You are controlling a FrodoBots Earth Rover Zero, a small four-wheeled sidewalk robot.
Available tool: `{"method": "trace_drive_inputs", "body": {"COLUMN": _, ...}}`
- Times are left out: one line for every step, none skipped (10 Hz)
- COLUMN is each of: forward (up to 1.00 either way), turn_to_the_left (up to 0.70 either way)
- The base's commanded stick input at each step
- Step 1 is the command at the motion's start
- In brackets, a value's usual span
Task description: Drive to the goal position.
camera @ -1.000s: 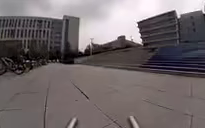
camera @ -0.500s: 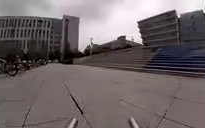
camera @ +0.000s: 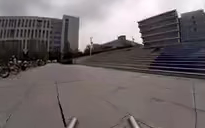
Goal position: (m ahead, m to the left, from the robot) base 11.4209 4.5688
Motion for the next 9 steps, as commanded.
{"method": "trace_drive_inputs", "body": {"forward": 1.0, "turn_to_the_left": 0.0}}
{"method": "trace_drive_inputs", "body": {"forward": 1.0, "turn_to_the_left": 0.0}}
{"method": "trace_drive_inputs", "body": {"forward": 1.0, "turn_to_the_left": 0.0}}
{"method": "trace_drive_inputs", "body": {"forward": 1.0, "turn_to_the_left": 0.0}}
{"method": "trace_drive_inputs", "body": {"forward": 1.0, "turn_to_the_left": 0.0}}
{"method": "trace_drive_inputs", "body": {"forward": 1.0, "turn_to_the_left": 0.15}}
{"method": "trace_drive_inputs", "body": {"forward": 1.0, "turn_to_the_left": 0.37}}
{"method": "trace_drive_inputs", "body": {"forward": 1.0, "turn_to_the_left": 0.35}}
{"method": "trace_drive_inputs", "body": {"forward": 1.0, "turn_to_the_left": 0.16}}
